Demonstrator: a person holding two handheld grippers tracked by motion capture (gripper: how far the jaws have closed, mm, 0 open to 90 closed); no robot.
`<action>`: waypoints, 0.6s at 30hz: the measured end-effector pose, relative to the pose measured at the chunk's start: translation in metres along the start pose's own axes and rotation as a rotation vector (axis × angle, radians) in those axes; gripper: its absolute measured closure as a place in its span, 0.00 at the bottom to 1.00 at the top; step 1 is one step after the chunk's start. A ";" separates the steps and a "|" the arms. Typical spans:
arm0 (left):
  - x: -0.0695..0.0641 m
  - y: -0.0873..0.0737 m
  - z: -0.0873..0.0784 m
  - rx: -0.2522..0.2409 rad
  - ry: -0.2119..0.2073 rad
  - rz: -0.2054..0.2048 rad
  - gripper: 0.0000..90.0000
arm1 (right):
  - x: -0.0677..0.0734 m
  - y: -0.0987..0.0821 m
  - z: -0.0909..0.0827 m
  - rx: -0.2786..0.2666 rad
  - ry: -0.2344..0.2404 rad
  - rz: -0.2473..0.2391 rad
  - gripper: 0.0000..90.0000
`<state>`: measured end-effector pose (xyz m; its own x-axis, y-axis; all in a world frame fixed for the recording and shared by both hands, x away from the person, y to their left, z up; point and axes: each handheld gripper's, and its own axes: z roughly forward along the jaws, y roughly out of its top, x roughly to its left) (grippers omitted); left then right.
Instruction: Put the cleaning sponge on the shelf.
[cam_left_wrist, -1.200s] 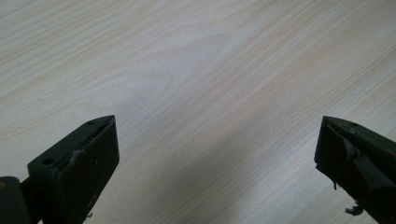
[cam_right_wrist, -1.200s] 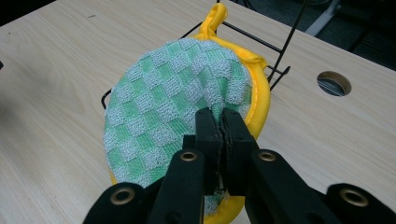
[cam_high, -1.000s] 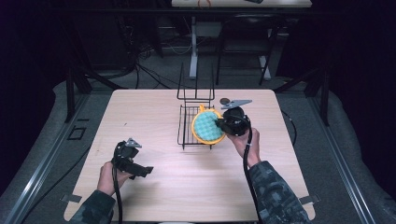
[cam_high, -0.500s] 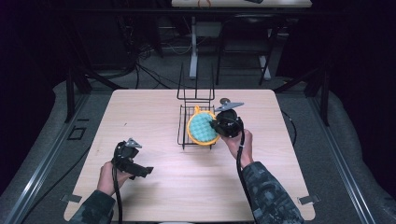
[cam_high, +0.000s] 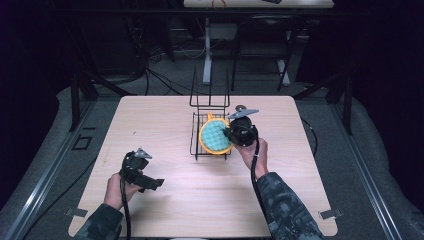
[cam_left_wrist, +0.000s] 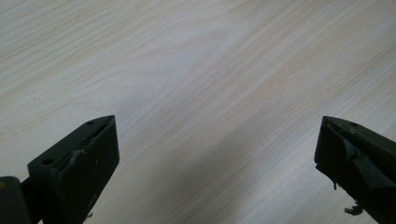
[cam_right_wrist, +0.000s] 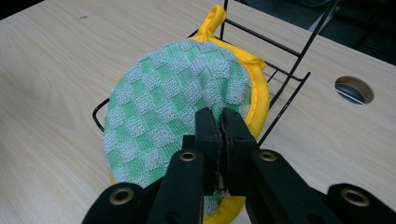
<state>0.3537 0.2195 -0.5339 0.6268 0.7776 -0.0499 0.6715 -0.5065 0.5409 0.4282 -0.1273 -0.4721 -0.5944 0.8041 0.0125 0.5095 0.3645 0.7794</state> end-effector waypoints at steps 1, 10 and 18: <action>0.000 0.000 0.000 -0.001 0.000 0.000 0.00 | 0.000 0.000 0.001 0.001 -0.001 -0.002 0.97; 0.000 0.000 0.000 -0.003 0.001 0.004 0.00 | 0.001 0.000 0.004 -0.012 -0.005 0.006 0.97; 0.000 0.000 0.000 -0.003 0.001 0.004 0.00 | 0.003 0.000 0.009 -0.023 -0.009 0.013 0.97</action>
<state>0.3536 0.2197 -0.5335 0.6290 0.7760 -0.0474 0.6680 -0.5083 0.5436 0.4319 -0.1212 -0.4779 -0.5823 0.8128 0.0177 0.5026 0.3428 0.7937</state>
